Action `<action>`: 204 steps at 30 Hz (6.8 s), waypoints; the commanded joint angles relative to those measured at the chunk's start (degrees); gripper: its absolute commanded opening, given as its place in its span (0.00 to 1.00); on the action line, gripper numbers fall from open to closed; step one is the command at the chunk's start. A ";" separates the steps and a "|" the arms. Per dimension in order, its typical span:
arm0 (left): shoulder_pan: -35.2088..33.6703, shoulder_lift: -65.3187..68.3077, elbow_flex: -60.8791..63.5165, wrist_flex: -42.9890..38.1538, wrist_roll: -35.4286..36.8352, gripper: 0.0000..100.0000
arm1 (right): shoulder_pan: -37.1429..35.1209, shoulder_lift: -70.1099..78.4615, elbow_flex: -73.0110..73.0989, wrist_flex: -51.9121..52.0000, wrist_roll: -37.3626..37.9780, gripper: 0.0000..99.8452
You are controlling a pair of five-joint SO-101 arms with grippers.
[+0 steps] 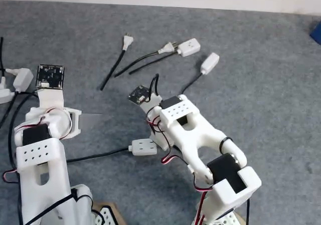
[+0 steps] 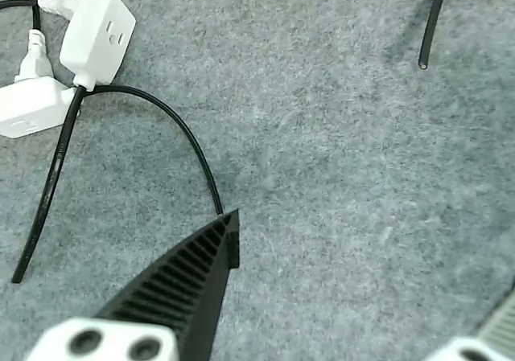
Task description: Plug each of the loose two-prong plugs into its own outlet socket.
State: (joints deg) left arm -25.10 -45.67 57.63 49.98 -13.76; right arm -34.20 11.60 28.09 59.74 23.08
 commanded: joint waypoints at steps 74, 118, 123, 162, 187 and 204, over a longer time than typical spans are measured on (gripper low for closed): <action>23.43 -0.13 -13.93 20.40 2.81 0.55 | -14.20 -61.93 24.04 -6.46 -13.98 0.01; 17.89 -0.04 -6.29 12.48 -1.32 0.55 | -16.48 -61.85 11.82 6.20 -10.81 0.01; 17.89 -0.04 -6.02 12.48 -1.32 0.55 | -16.31 -61.32 12.18 6.20 -10.73 0.01; 19.82 -0.13 -0.57 10.02 -0.97 0.55 | -16.31 -61.32 14.81 5.67 -11.25 0.01; 8.57 -0.40 1.89 1.85 -0.97 0.55 | -14.02 -61.05 12.35 9.63 -7.91 0.01; 5.14 -0.40 10.07 -7.65 -0.97 0.55 | -13.41 -11.21 -39.08 37.67 -18.37 0.01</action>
State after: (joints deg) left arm -19.56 -45.67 66.68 45.41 -14.73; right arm -48.53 -7.03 5.41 92.00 10.07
